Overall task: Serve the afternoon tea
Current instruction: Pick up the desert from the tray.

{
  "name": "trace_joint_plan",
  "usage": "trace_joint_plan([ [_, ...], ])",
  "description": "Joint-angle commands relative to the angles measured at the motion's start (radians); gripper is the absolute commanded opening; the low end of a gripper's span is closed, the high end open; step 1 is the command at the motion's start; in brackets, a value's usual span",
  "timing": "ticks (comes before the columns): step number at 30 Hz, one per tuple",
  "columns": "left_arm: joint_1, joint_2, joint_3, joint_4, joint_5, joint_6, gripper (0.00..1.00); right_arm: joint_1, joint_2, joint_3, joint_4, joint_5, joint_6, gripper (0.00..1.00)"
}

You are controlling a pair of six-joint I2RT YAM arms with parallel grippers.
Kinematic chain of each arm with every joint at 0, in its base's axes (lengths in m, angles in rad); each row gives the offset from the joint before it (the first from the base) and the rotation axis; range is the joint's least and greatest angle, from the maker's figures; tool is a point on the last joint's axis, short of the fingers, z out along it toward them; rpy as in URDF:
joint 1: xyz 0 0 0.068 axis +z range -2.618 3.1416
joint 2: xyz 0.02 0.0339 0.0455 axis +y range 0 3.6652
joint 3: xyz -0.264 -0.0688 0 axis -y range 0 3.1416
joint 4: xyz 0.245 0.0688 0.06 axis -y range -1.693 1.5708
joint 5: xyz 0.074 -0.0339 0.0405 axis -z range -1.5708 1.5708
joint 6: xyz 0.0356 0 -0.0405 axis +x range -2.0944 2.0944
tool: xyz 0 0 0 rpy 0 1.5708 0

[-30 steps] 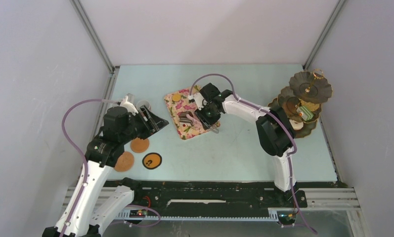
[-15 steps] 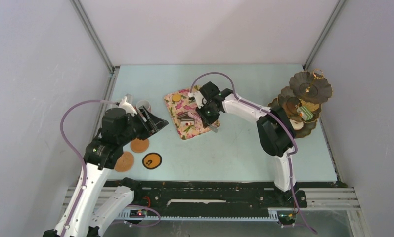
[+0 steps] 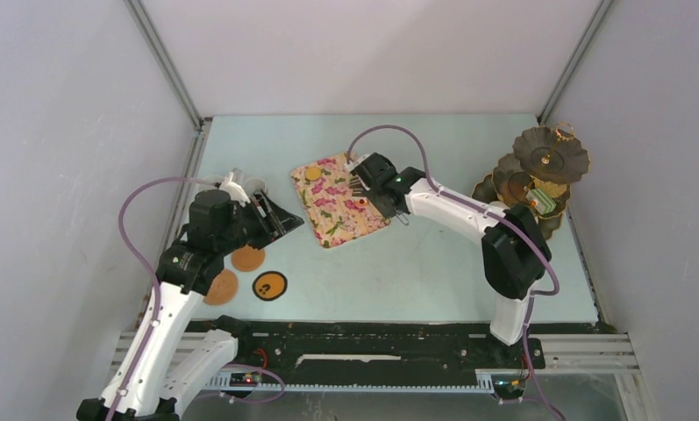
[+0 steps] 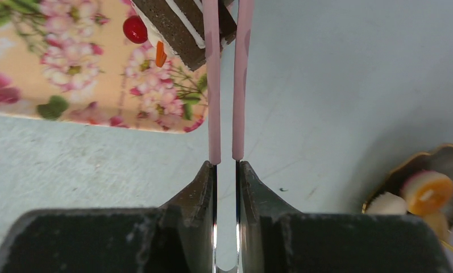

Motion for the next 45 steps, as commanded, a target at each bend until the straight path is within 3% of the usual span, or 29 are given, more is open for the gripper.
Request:
trace_joint_plan([
  [1,0.008,0.015,0.036,0.019,0.023,-0.001,0.62,0.024,-0.018,0.035,0.018,0.238,0.005,0.0],
  [4,0.008,-0.001,0.029,0.017,0.008,0.0,0.62,0.019,-0.032,-0.04,0.126,0.15,0.008,0.0],
  [6,0.008,-0.005,0.02,0.025,0.017,-0.007,0.62,0.006,0.016,0.051,0.036,0.066,0.061,0.0],
  [10,0.008,-0.009,-0.018,0.054,0.037,-0.03,0.62,0.087,-0.016,0.024,0.144,0.134,0.005,0.0],
  [14,0.008,-0.027,-0.066,0.113,0.057,-0.091,0.62,0.119,0.099,0.013,0.135,0.277,-0.089,0.0],
  [16,0.008,-0.039,-0.059,0.1,0.045,-0.085,0.62,0.127,0.009,-0.064,0.237,0.283,-0.118,0.0],
  [19,0.008,-0.046,-0.058,0.071,0.023,-0.065,0.62,0.067,-0.088,-0.145,0.363,-0.116,0.0,0.01],
  [21,0.008,-0.043,-0.07,0.077,0.027,-0.072,0.62,-0.026,0.01,-0.05,0.257,-0.464,0.148,0.0],
  [22,0.008,-0.042,-0.074,0.084,0.032,-0.08,0.62,-0.055,0.039,-0.017,0.217,-0.523,0.211,0.0],
  [25,0.008,-0.042,-0.063,0.094,0.026,-0.085,0.62,-0.06,-0.024,-0.103,0.288,-0.504,0.234,0.0],
  [34,0.008,-0.038,-0.067,0.095,0.022,-0.075,0.62,-0.065,-0.026,-0.078,0.139,-0.483,0.155,0.25],
  [37,0.008,-0.027,-0.063,0.1,0.027,-0.074,0.62,-0.077,-0.028,-0.096,0.137,-0.498,0.155,0.25],
  [40,0.008,-0.022,-0.056,0.101,0.026,-0.073,0.62,-0.085,-0.022,-0.096,0.136,-0.512,0.162,0.17],
  [42,0.008,-0.022,-0.05,0.094,0.023,-0.068,0.62,-0.063,-0.037,-0.083,0.112,-0.402,0.156,0.07],
  [43,0.008,-0.022,-0.047,0.088,0.018,-0.063,0.62,-0.025,-0.052,-0.076,0.097,-0.221,0.122,0.06],
  [45,0.008,-0.023,-0.046,0.079,0.011,-0.055,0.62,0.056,-0.074,-0.109,0.143,-0.062,0.001,0.12],
])
